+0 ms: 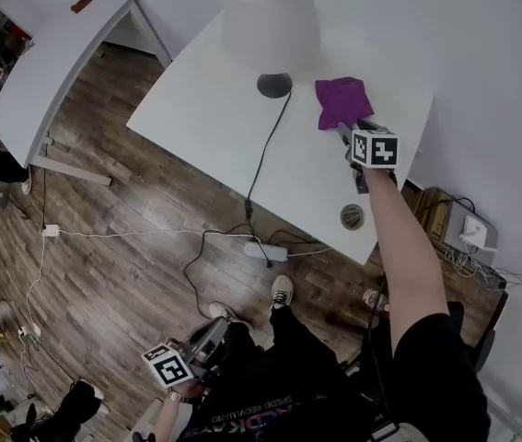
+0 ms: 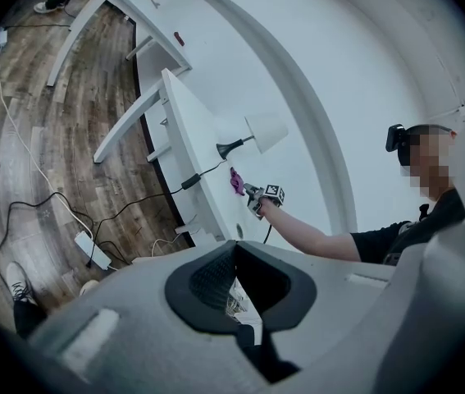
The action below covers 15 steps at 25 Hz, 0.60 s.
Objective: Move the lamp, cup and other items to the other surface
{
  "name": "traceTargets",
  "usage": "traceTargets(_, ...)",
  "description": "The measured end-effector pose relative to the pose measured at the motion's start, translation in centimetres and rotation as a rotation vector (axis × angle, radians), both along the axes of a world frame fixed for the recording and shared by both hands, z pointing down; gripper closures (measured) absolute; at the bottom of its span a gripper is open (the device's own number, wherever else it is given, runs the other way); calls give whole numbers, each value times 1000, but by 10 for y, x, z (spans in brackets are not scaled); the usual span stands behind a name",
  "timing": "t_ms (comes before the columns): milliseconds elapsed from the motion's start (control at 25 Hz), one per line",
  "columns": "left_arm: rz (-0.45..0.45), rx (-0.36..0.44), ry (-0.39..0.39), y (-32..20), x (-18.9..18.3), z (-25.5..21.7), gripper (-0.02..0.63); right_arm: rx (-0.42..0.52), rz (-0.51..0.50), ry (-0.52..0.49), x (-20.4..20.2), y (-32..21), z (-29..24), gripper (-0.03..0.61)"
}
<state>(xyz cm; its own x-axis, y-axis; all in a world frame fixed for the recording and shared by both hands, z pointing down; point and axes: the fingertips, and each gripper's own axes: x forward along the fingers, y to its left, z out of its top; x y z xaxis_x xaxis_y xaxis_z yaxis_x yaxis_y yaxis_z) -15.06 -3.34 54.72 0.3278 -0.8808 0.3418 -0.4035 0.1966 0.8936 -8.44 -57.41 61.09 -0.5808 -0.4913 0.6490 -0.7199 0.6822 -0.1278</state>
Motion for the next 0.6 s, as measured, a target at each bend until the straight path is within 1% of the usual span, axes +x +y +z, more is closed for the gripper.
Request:
traceTargets(160,-15,-36,8,3,2,9,617,-21,20,34,-11,-22,14,333)
traceTargets(280,-4,-58,10,5,5,12,617,-11,17,69,-17,-31,22,316)
traceTargets(600,-13,-106,10,16,2,15,617,-5,10,113,-30,-49,36,307)
